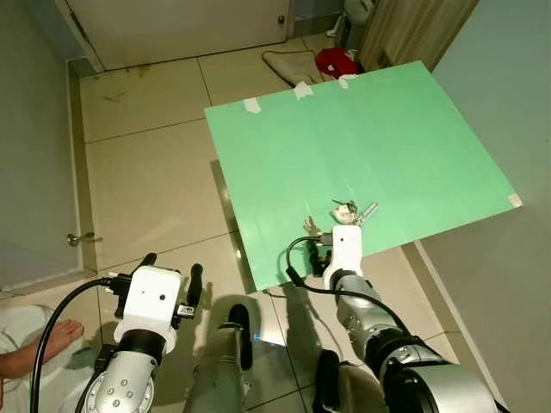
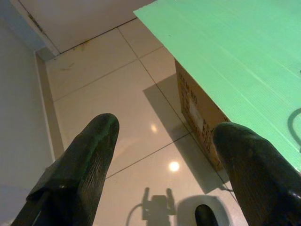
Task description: Hang keys on a hook
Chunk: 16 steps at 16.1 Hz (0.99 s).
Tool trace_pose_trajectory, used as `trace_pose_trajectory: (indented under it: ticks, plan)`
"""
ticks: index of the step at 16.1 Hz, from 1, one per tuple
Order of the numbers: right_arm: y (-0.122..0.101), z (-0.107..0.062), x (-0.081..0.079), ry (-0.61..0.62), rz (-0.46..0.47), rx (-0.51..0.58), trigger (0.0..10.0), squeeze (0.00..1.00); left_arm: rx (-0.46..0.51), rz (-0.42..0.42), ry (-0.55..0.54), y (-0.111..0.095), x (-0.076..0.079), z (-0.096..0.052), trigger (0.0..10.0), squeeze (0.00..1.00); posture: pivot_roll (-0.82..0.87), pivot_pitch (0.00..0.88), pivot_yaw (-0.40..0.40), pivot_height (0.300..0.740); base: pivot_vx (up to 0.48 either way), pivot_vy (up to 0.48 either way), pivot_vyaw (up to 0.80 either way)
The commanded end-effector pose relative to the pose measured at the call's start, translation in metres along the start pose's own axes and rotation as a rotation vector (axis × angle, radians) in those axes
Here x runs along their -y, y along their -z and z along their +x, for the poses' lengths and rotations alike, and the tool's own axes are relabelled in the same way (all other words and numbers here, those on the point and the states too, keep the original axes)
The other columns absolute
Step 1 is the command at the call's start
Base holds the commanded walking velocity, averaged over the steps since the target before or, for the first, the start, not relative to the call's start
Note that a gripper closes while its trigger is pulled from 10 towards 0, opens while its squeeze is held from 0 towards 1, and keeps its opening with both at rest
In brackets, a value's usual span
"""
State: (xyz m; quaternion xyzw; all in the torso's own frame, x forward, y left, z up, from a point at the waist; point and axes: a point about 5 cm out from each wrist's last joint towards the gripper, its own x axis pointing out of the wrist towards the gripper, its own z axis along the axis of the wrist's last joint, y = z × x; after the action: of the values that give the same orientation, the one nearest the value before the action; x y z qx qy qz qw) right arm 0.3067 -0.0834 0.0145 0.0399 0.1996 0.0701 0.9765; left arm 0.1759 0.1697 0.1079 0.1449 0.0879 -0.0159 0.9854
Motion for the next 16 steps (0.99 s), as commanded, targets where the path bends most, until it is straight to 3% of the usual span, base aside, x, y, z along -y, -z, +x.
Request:
trace_pose_trajectory:
  ticks: [1,5,6,16]
  plan:
    - [0.014,-0.004,0.000,0.002,0.007,-0.057,10.0,0.00,-0.026,0.001,-0.001,0.004,0.001,-0.004,10.0,0.00,0.44,0.375,-0.026,0.740,0.000,0.000,0.00]
    - [0.015,-0.004,-0.002,0.002,0.006,-0.061,10.0,0.00,-0.027,0.006,-0.009,0.004,-0.001,-0.005,10.0,0.00,0.45,0.379,-0.025,0.740,0.000,0.000,0.00]
    - [0.013,-0.004,-0.002,0.006,0.005,-0.059,0.0,0.00,-0.027,0.007,-0.013,0.004,-0.003,-0.005,10.0,0.00,0.45,0.377,-0.026,0.740,0.000,0.000,0.00]
    - [0.015,-0.004,-0.010,0.015,0.009,-0.074,0.0,0.00,-0.032,0.029,-0.019,0.001,-0.010,-0.011,10.0,0.00,0.49,0.403,-0.004,0.740,0.000,0.000,0.00]
